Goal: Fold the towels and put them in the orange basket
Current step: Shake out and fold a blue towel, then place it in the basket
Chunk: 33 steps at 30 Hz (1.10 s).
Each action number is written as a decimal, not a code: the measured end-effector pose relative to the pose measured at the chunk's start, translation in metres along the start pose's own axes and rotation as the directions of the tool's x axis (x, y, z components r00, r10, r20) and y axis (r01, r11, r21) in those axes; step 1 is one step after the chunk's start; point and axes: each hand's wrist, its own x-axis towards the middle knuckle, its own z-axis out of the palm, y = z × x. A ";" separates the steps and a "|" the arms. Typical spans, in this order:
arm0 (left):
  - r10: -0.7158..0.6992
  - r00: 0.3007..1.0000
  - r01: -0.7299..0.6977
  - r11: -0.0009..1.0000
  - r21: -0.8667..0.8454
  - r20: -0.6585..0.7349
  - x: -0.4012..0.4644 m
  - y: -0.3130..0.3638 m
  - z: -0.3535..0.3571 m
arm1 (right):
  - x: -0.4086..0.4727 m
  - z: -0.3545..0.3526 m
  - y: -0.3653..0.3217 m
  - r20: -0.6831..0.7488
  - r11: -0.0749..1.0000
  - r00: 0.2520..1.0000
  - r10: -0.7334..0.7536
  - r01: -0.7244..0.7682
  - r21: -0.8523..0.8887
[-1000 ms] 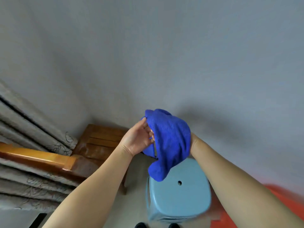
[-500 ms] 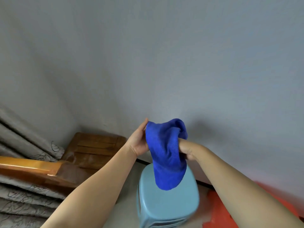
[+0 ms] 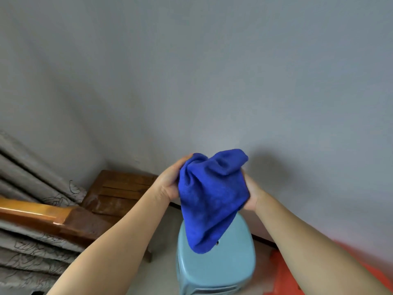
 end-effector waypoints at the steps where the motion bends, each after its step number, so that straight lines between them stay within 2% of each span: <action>1: 0.036 0.999 -0.036 0.999 -0.034 -0.016 0.003 0.002 -0.011 | -0.003 -0.002 -0.007 0.061 1.000 0.998 0.011 -0.010 -0.014; 2: 0.042 0.997 -0.046 0.996 -0.075 -0.059 0.003 0.002 -0.019 | 0.000 -0.010 -0.009 0.075 0.998 0.997 0.030 -0.033 0.044; 4: 0.076 0.989 -0.095 0.983 -0.158 -0.125 0.005 0.003 -0.031 | 0.003 -0.022 -0.016 -0.068 0.988 0.995 0.067 -0.057 0.142; 6: 0.082 0.980 -0.118 0.974 -0.195 -0.183 0.013 0.001 -0.041 | 0.009 -0.035 -0.020 -0.186 0.989 0.980 0.068 -0.042 0.141; 10: 0.083 0.946 -0.185 0.932 -0.313 -0.312 0.020 0.014 -0.049 | 0.011 -0.051 -0.040 -0.324 0.997 0.945 0.038 -0.058 -0.053; 13: 0.095 0.919 -0.232 0.916 -0.328 -0.383 0.023 0.022 -0.051 | 0.008 -0.063 -0.055 -0.347 0.991 0.935 -0.068 0.024 -0.129; 15: 0.078 0.920 -0.219 0.915 -0.339 -0.383 0.025 0.025 -0.053 | 0.005 -0.067 -0.064 -0.332 0.985 0.935 -0.128 0.082 -0.150; 17: 0.049 0.942 -0.170 0.922 -0.347 -0.331 0.025 0.027 -0.049 | 0.003 -0.069 -0.070 -0.310 0.978 0.932 -0.187 0.148 -0.144; 19: -0.061 0.947 -0.039 0.952 -0.302 -0.315 0.020 0.022 -0.044 | 0.003 -0.069 -0.076 -0.306 0.961 0.914 -0.268 0.230 -0.155; 23: -0.310 0.882 0.247 0.946 -0.212 -0.354 0.014 -0.005 -0.057 | 0.001 -0.067 -0.089 -0.266 0.931 0.893 -0.363 0.333 -0.150; 28: -0.446 0.856 0.454 0.890 -0.031 -0.264 0.006 -0.023 -0.061 | 0.000 -0.061 -0.097 -0.168 0.924 0.909 -0.382 0.374 -0.082; 30: -0.446 0.864 0.474 0.878 0.074 -0.234 0.004 -0.020 -0.059 | 0.001 -0.059 -0.099 -0.172 0.925 0.909 -0.380 0.375 -0.061; 33: -0.287 0.935 0.313 0.944 0.105 -0.211 0.008 -0.007 -0.060 | 0.004 -0.058 -0.100 -0.195 0.939 0.919 -0.342 0.344 -0.023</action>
